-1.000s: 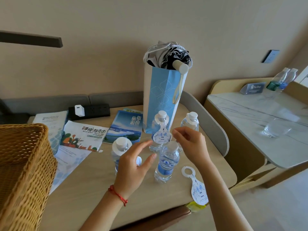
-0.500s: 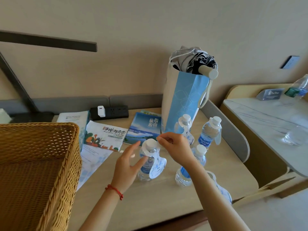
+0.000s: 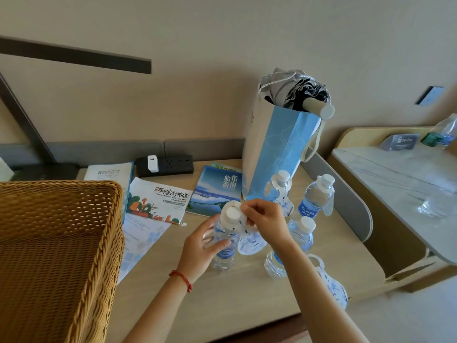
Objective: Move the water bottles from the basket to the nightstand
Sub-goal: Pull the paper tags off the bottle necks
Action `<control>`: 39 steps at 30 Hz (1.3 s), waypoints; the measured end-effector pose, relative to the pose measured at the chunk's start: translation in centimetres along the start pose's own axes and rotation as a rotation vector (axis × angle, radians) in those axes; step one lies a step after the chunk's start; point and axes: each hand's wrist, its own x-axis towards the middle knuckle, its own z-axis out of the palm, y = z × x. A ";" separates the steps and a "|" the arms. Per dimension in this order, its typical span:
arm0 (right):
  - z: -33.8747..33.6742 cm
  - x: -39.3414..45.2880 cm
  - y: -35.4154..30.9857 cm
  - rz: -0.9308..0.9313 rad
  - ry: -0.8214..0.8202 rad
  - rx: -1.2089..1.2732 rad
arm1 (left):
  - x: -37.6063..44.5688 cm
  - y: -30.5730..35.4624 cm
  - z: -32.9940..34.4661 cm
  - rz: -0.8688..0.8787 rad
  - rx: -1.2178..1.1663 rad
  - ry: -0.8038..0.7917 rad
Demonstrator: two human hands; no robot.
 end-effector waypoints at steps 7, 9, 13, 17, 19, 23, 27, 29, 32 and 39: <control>-0.1 -1.4 -0.4 -0.120 -0.016 0.041 | 0.2 -0.4 0.1 0.001 -0.019 0.011; -0.7 -2.0 0.4 -0.094 0.031 0.100 | 0.2 -0.5 0.1 -0.004 -0.020 0.006; -1.4 -3.7 3.8 0.061 0.088 0.093 | 0.2 -0.5 0.1 -0.019 -0.046 -0.003; -0.7 -5.3 8.2 0.248 0.108 -0.010 | 0.2 -0.5 0.1 -0.016 -0.040 0.007; 0.0 -5.7 10.1 0.325 0.129 -0.078 | 0.1 -0.4 0.1 -0.011 -0.041 0.002; 1.3 -5.5 12.6 0.456 0.173 -0.121 | 0.1 -0.3 0.0 -0.009 -0.036 -0.006; 2.3 -5.0 14.0 0.511 0.202 -0.174 | 0.0 -0.2 0.1 -0.005 -0.027 -0.004; 2.8 -5.1 14.6 0.529 0.206 -0.198 | 0.0 -0.3 0.2 -0.007 -0.036 0.001; 3.3 -5.2 15.4 0.546 0.195 -0.257 | 0.0 -0.3 0.1 -0.005 -0.038 0.004; 3.0 -5.9 15.2 0.485 0.184 -0.373 | -0.1 -0.2 0.1 0.034 0.036 0.018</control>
